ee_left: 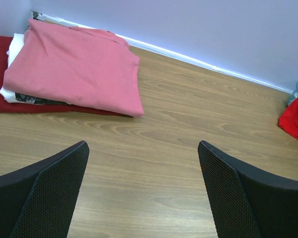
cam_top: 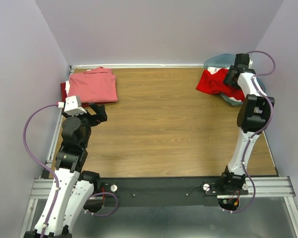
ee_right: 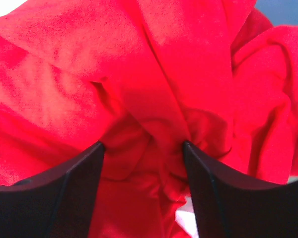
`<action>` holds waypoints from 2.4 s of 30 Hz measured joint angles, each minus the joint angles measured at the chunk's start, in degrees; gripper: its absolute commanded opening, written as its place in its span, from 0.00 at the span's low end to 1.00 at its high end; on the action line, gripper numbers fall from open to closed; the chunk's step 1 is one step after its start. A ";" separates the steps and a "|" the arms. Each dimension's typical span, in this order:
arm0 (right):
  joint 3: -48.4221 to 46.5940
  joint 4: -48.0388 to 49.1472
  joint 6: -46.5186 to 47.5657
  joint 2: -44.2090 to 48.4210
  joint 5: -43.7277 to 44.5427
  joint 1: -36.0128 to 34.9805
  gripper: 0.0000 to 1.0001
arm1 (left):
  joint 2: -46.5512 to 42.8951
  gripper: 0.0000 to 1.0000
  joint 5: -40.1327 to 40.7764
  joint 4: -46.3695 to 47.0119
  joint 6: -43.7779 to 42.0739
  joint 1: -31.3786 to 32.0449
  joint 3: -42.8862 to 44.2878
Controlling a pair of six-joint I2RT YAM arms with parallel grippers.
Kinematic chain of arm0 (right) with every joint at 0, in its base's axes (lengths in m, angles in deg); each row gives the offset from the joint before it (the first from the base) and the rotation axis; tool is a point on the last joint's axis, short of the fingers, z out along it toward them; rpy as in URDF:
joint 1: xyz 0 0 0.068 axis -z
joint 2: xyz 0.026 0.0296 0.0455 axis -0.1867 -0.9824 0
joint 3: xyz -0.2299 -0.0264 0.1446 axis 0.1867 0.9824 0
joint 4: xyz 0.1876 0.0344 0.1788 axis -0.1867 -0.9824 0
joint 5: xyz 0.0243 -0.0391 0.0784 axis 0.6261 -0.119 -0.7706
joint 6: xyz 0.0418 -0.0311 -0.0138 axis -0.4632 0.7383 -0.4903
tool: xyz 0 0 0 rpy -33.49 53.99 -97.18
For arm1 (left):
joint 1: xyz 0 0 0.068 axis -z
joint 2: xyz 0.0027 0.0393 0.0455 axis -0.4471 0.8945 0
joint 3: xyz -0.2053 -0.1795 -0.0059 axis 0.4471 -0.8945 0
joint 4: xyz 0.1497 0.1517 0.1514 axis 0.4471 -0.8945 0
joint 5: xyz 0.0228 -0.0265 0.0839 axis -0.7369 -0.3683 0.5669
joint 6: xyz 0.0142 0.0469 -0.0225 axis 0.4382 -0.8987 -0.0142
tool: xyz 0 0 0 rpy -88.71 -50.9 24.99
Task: Fold and stack the t-shirts
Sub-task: Grab the tshirt from the pile, then move the tshirt to the center of the board
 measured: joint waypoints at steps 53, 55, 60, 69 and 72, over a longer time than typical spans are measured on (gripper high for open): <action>-32.39 -5.70 -1.97 24.06 -25.11 -19.15 0.00 | -2.47 0.98 0.39 0.42 -0.02 0.00 -0.42; -32.35 -5.60 -3.08 24.65 -25.62 -21.09 0.01 | -2.47 0.98 0.39 0.42 -0.02 0.00 -0.42; -26.25 -2.99 -7.10 28.87 -27.87 -23.82 0.01 | -1.90 0.94 0.42 0.44 -0.02 0.00 -0.42; 14.43 2.32 -14.97 44.46 -16.76 -24.00 0.72 | 4.26 0.92 0.37 0.37 -0.20 0.02 -0.42; 30.23 2.84 -17.31 43.98 -14.93 -24.00 0.74 | 6.45 0.91 0.39 0.22 -0.17 0.31 -0.42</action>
